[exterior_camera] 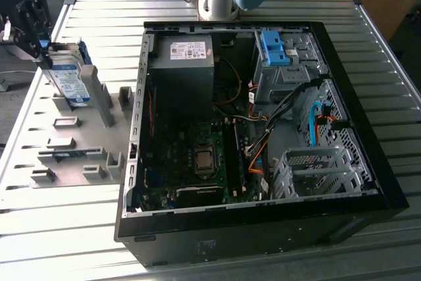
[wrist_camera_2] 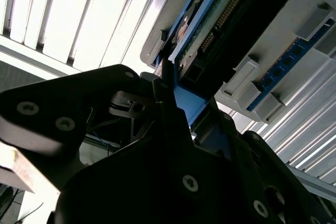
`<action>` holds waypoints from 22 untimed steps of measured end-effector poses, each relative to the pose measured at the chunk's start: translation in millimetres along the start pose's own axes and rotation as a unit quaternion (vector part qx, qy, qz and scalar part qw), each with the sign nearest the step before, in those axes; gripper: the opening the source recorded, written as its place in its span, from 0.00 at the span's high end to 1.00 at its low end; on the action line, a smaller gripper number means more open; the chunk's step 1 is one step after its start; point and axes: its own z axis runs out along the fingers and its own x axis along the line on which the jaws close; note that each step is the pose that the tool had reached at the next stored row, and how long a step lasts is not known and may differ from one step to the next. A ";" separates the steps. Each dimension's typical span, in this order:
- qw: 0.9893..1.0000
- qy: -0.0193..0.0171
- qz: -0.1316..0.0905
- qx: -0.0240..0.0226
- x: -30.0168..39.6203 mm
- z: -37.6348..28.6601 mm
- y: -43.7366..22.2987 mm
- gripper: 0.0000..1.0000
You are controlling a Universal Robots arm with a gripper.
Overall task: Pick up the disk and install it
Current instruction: 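Pick up the disk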
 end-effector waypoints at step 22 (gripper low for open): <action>1.000 0.000 0.005 0.000 0.0 0.0 0.0 0.64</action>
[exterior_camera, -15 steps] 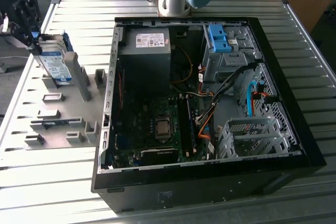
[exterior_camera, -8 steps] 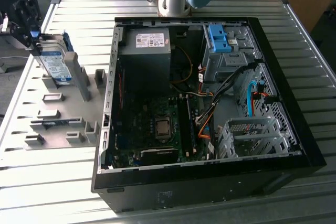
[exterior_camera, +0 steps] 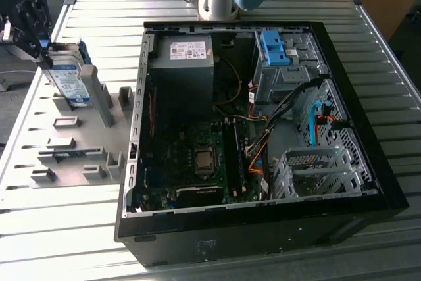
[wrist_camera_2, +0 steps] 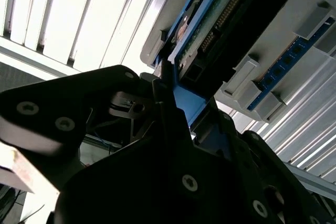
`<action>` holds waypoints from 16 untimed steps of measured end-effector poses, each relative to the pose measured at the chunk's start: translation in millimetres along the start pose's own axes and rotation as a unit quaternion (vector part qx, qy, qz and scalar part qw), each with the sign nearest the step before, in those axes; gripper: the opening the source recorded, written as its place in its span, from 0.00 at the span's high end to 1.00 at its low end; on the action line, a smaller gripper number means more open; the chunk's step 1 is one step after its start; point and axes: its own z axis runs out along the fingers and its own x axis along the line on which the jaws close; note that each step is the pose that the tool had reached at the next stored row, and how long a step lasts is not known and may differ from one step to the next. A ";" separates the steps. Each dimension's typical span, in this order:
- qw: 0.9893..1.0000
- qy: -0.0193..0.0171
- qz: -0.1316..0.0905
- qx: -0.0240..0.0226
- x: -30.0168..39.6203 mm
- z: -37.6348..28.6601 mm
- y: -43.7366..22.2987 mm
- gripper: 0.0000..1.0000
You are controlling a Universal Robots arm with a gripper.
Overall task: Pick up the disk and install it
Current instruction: 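Pick up the disk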
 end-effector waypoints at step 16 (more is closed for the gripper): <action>1.000 0.000 0.000 0.000 0.0 -16.4 0.0 0.64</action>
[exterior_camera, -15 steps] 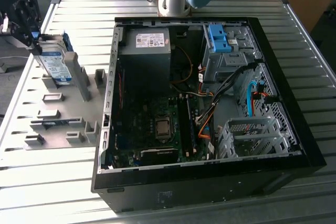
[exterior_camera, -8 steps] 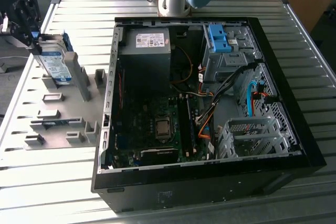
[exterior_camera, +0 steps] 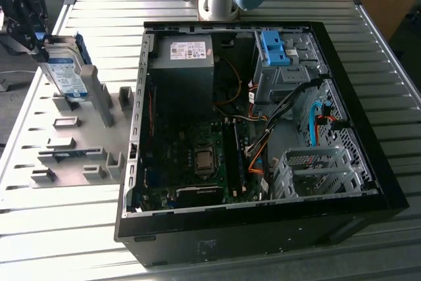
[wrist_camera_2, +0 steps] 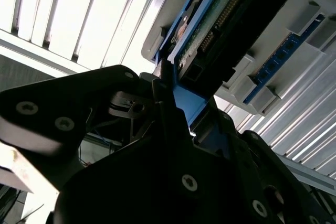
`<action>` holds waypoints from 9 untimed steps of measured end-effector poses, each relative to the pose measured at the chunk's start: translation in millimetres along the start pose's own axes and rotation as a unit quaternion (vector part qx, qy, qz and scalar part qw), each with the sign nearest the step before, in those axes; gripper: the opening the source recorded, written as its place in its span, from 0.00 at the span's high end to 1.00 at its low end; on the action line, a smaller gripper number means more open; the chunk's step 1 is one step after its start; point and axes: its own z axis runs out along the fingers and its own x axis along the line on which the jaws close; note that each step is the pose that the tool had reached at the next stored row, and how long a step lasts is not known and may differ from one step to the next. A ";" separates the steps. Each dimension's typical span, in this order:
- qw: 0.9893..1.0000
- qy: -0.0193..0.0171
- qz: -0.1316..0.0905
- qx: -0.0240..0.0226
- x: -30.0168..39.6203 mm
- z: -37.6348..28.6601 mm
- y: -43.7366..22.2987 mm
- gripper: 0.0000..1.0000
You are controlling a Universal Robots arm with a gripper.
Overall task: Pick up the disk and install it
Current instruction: 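Pick up the disk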
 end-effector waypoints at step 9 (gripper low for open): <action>1.000 0.000 0.000 0.000 0.0 -9.1 0.0 0.64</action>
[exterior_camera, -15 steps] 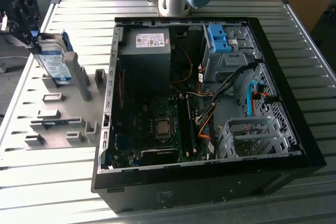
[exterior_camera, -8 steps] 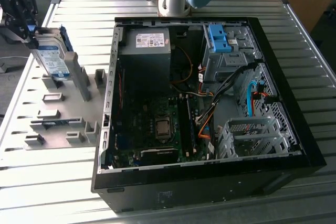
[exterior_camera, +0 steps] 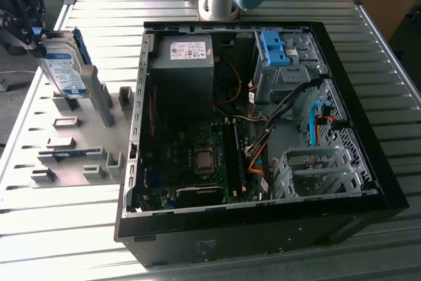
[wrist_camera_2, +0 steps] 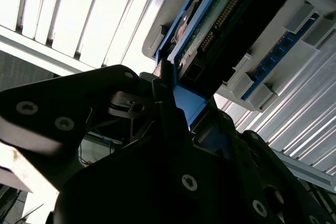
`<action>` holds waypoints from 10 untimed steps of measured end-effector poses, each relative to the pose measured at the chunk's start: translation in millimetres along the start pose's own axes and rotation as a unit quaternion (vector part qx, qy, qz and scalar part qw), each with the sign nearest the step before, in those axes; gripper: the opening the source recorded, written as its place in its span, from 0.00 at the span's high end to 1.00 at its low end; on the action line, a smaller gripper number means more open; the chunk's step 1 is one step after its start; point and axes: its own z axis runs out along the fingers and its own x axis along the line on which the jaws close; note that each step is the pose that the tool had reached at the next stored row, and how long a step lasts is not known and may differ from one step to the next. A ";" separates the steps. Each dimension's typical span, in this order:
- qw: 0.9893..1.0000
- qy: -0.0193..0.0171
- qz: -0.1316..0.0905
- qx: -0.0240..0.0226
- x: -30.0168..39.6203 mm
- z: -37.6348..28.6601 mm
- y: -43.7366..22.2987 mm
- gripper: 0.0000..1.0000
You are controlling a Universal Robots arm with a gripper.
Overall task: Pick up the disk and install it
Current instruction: 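Pick up the disk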
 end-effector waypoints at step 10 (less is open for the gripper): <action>1.000 0.000 0.000 0.000 0.0 -3.3 0.0 0.64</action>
